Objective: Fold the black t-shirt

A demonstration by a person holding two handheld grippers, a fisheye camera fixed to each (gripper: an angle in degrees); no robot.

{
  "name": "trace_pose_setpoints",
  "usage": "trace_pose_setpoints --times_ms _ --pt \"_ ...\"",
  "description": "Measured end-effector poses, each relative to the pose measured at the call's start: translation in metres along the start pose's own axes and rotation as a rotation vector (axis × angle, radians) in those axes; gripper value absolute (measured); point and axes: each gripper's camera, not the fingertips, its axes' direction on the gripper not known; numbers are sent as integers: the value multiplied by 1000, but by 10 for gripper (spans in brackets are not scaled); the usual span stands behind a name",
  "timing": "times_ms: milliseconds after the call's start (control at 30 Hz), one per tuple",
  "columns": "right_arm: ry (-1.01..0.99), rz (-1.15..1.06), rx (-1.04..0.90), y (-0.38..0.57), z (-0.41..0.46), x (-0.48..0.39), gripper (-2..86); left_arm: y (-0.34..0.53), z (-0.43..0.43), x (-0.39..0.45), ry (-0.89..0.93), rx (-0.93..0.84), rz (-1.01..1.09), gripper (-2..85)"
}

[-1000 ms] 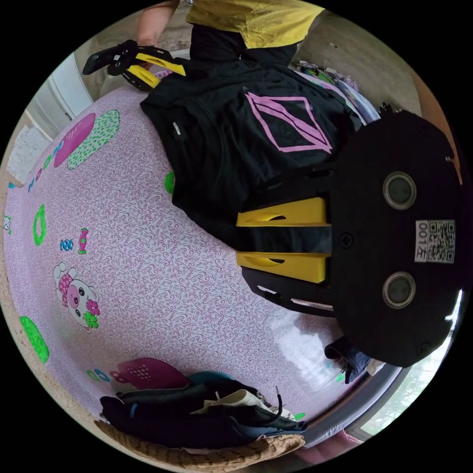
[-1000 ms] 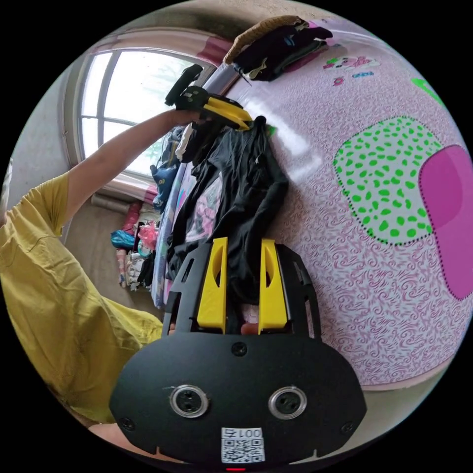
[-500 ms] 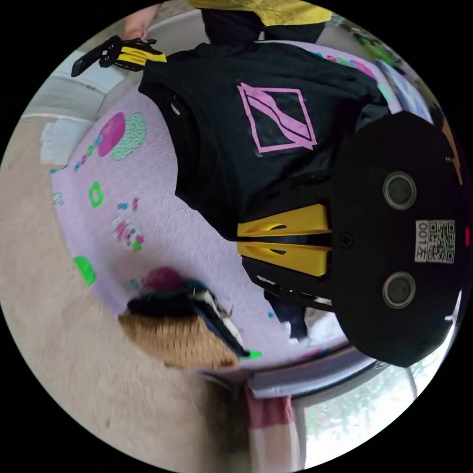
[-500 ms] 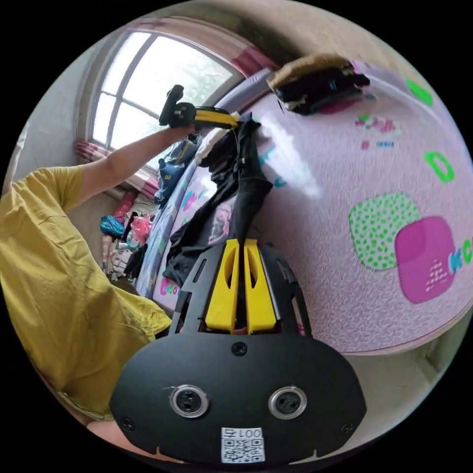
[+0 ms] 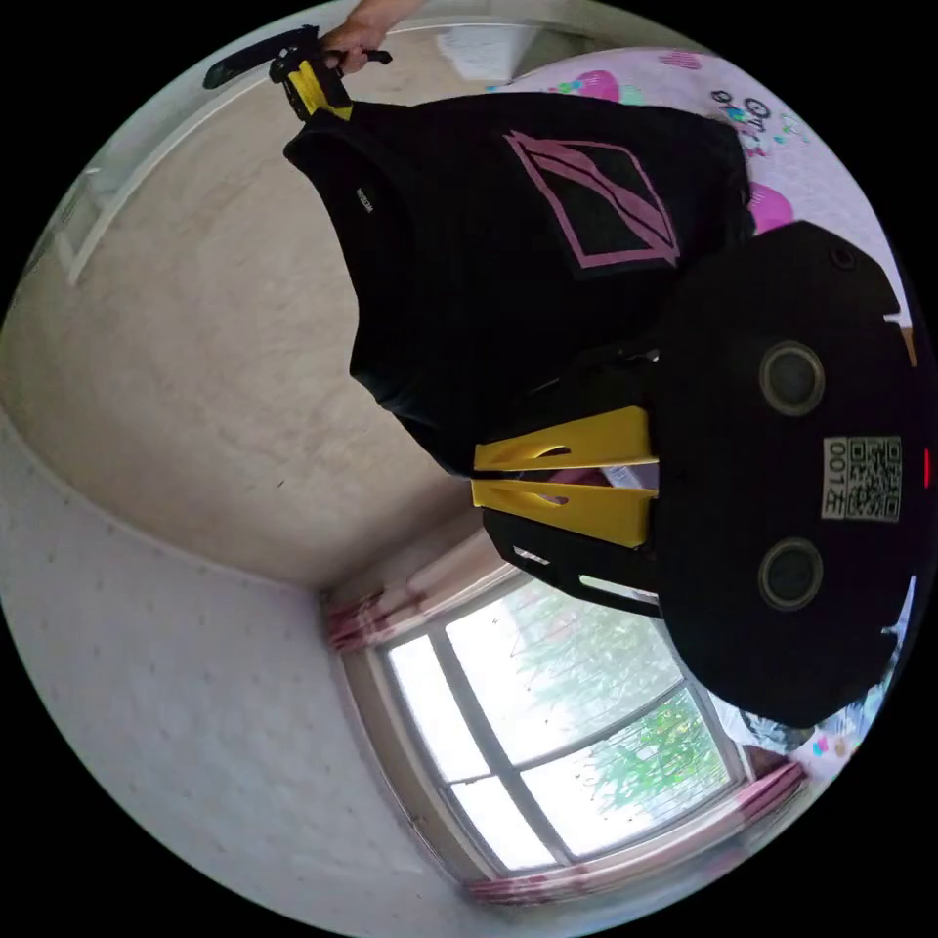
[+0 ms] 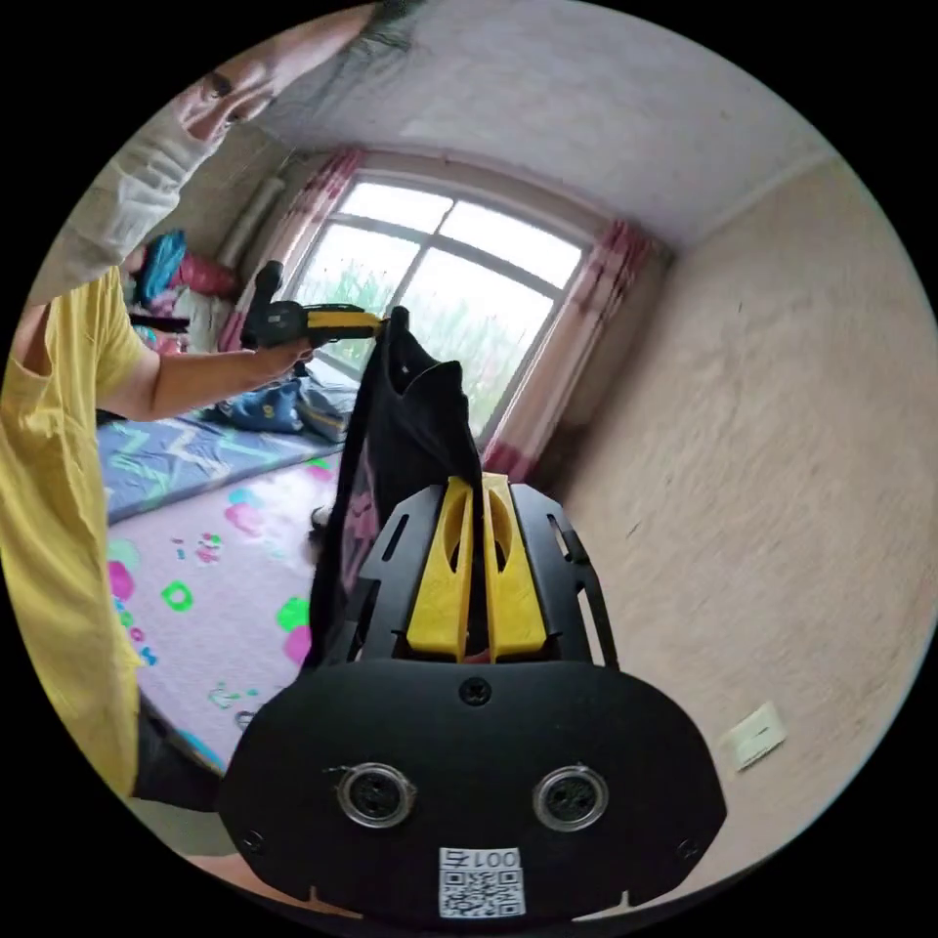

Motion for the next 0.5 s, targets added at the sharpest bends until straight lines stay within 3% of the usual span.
trace_pose_setpoints --times_ms 67,133,300,500 --pt "130 -66 -46 -35 -1 -9 13 5 -53 -22 -50 78 -72 -16" --pt "29 -5 -13 -73 -13 -6 13 13 -75 -29 -62 69 -93 -16" --pt "86 -98 16 -165 -37 -45 13 46 -132 -53 -145 91 -132 -16" --pt "-2 -243 -23 -201 -26 -113 11 86 -196 -84 -243 63 -152 -16"
